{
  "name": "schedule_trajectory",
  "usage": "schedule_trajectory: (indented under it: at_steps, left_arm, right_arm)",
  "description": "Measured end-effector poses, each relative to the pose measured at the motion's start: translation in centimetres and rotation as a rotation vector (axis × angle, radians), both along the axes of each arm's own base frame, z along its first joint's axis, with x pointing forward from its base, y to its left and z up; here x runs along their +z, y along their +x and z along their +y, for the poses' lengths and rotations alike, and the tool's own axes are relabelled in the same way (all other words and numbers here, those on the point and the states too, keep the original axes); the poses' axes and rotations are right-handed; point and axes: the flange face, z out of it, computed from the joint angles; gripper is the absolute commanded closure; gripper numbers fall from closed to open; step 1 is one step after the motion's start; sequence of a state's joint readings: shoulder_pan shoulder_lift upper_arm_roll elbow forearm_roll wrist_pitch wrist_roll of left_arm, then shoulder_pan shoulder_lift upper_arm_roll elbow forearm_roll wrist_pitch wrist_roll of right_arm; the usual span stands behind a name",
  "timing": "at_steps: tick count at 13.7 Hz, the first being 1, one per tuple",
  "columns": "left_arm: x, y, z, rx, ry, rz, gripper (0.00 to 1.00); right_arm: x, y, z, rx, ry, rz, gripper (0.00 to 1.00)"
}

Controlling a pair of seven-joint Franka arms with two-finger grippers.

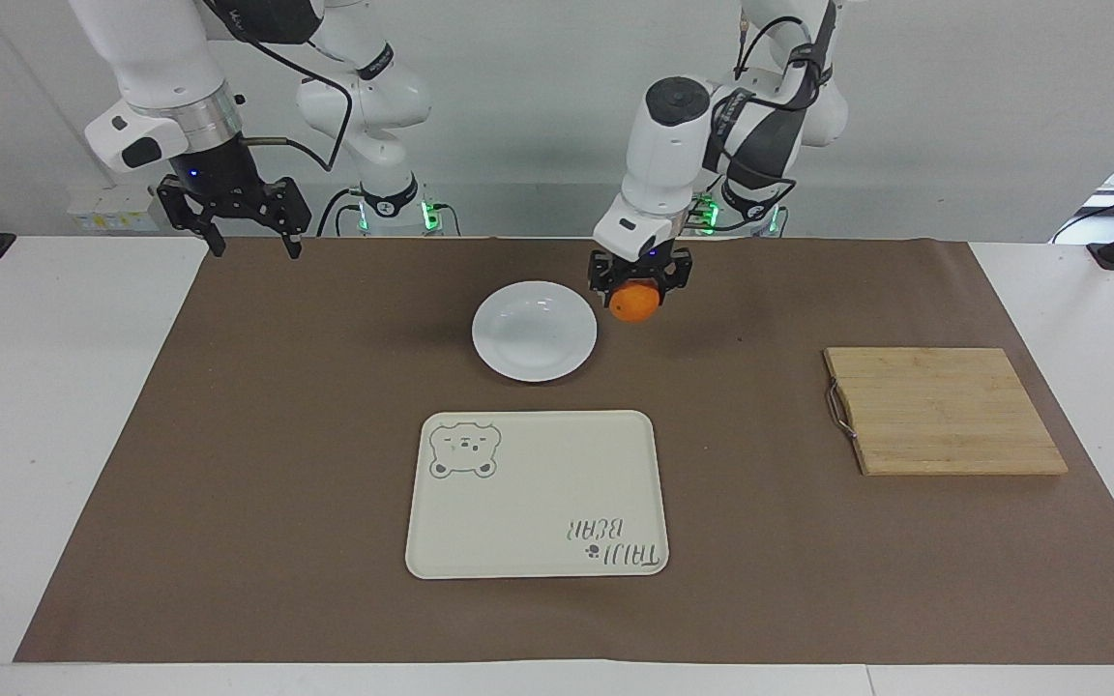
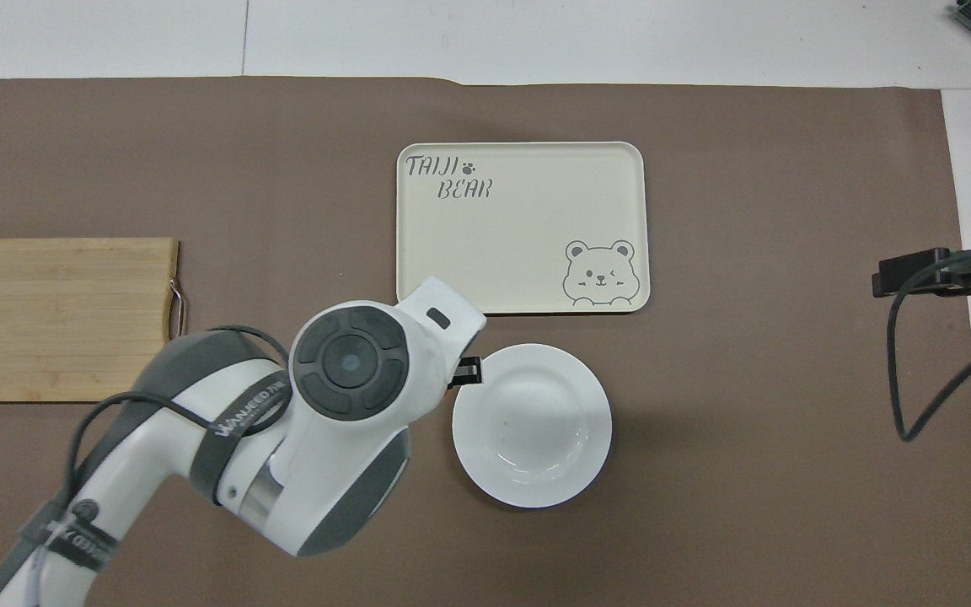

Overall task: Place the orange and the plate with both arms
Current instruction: 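Carry the orange with the left gripper over the white plate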

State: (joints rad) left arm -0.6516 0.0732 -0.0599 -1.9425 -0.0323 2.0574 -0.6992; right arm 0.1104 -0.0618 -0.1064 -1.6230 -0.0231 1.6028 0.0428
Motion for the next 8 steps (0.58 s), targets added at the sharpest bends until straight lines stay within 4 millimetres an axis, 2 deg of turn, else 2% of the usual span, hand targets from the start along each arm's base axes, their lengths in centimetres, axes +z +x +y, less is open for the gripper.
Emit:
schedule_trajectory:
  at_steps: [3,6,7,8]
  left_arm:
    - [-4.7,-1.7,-4.5,-0.019,-0.007,0.002,1.0]
    - [-7.3,-3.1,-6.5,-0.039,-0.012,0.0,1.0]
    - [-8.1,-3.9,-7.0,-0.03,-0.017,-0.003,0.76]
    - [-9.0,-4.9,-7.8,-0.018,-0.021,-0.005,0.24]
  right_arm:
    - [0.0,0.0,0.0,0.0,0.0,0.0,0.0]
    - [0.0,0.0,0.0,0.0,0.0,0.0,0.0]
    - [0.0,0.0,0.0,0.0,0.0,0.0,0.0]
    - [0.0,0.0,0.0,0.0,0.0,0.0,0.0]
